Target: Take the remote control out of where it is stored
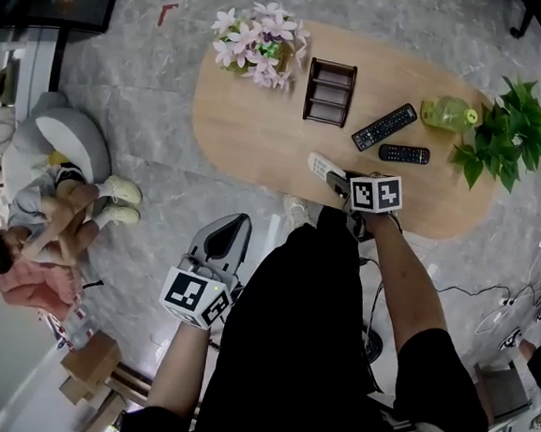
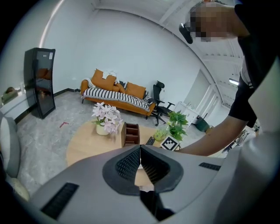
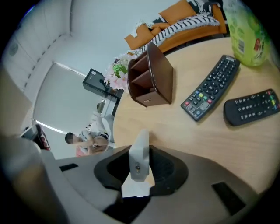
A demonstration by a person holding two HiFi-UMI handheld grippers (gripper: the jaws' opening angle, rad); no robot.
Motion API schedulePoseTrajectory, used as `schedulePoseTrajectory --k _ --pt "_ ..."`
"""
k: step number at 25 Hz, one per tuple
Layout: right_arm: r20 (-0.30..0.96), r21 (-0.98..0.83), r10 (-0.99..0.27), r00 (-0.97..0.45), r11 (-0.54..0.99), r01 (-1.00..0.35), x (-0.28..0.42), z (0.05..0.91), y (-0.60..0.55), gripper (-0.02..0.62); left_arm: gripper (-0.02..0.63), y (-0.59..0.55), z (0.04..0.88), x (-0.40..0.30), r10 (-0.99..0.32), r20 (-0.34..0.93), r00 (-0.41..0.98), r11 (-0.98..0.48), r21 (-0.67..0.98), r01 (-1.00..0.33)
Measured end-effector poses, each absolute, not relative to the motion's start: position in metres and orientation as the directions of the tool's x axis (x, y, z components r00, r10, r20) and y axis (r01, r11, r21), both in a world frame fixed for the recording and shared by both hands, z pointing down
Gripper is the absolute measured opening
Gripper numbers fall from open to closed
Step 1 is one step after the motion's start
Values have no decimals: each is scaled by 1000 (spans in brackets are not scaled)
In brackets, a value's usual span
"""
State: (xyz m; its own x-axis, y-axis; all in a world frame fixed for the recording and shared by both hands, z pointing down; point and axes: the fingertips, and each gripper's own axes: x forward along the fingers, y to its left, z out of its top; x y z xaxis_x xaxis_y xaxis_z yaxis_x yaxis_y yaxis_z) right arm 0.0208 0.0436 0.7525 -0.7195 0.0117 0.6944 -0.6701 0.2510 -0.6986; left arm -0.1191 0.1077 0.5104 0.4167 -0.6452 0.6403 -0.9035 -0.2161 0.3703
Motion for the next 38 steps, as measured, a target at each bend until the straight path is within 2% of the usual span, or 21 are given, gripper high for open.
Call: schedulePoseTrajectory --k 4,10,12,15,16,22,27,33,38 --pt "651 -750 39 -758 188 -634 17 762 41 107 8 107 520 -115 -633 652 417 -202 382 -902" --pt "672 -736 3 -741 114 -667 32 781 30 120 8 102 524 -109 -621 659 425 -199 392 -898" --pt "702 -705 -8 -712 127 -697 37 787 29 143 8 102 526 -109 -616 662 427 -200 393 -898" --pt "758 -641 2 -652 185 -745 46 797 31 250 8 101 528 -108 -610 665 431 -204 395 -896" --pt "771 -625 1 -636 194 -757 49 799 31 259 8 101 529 -108 -608 665 434 -206 396 -895" --pt "836 -529 -29 -548 217 -820 69 806 32 264 8 101 530 -106 -602 661 448 -206 414 -887" --pt "850 -511 -45 -525 169 -843 73 807 28 267 8 102 532 -109 -598 660 454 -217 413 -885" --pt "919 -374 -60 -390 182 -909 93 809 24 307 8 102 530 -110 -594 658 463 -226 416 -881" --pt "917 -379 -77 -390 131 -916 99 809 19 313 8 99 526 -116 -601 649 466 -233 416 -879"
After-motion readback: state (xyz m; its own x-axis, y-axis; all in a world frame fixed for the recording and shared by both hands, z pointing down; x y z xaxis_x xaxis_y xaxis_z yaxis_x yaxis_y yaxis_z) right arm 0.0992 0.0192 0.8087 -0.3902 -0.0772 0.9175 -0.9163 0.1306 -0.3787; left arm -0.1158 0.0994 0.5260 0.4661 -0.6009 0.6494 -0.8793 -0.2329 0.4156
